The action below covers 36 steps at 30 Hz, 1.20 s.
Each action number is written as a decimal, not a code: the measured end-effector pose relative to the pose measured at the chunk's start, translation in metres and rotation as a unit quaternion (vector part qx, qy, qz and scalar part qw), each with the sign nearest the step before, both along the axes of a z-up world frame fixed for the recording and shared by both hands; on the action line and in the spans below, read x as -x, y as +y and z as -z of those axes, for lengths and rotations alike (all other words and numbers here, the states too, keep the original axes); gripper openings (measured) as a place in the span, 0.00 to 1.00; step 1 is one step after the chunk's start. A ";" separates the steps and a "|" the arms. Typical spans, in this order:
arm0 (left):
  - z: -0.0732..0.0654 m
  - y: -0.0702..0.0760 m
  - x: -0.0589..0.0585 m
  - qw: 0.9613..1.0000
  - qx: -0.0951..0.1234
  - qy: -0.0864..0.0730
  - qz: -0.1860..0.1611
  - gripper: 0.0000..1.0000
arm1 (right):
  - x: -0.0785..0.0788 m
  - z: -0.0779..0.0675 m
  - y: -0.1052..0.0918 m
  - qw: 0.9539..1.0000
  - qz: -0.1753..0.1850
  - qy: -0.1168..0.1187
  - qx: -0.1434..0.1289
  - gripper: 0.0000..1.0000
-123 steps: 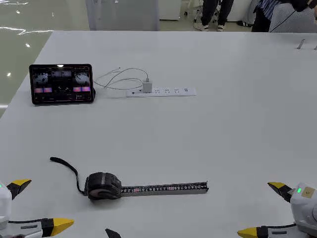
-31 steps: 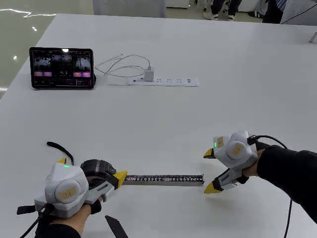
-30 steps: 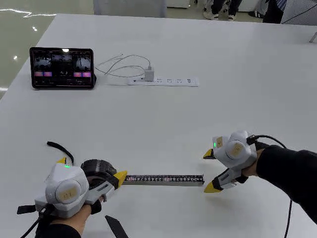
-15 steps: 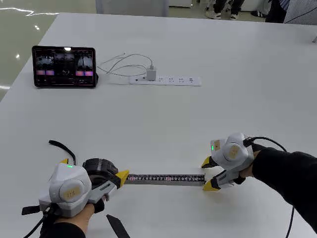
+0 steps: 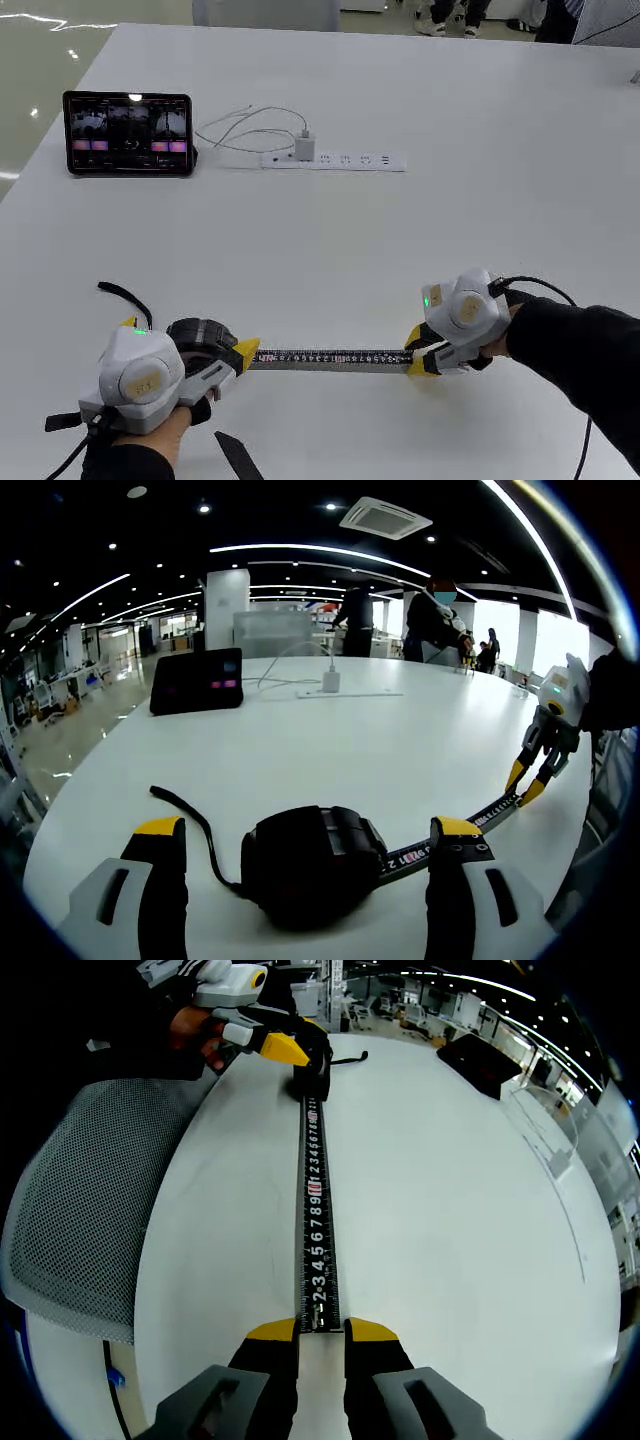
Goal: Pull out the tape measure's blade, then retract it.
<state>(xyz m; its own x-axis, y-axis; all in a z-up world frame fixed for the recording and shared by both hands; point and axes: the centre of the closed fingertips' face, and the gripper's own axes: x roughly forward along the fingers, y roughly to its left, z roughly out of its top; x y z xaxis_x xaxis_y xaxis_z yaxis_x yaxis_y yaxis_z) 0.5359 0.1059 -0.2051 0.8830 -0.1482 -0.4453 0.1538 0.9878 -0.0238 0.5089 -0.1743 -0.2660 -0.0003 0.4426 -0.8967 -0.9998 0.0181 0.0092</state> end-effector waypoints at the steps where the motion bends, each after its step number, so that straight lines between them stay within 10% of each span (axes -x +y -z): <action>1: 0.000 0.000 0.000 1.000 0.001 0.000 0.000 0.98 | 0.000 0.000 0.000 1.000 0.000 -0.001 0.000 0.13; 36: 0.027 -0.002 -0.001 0.998 0.007 0.063 -0.016 0.62 | 0.002 0.001 0.001 0.999 0.036 0.019 0.023 0.09</action>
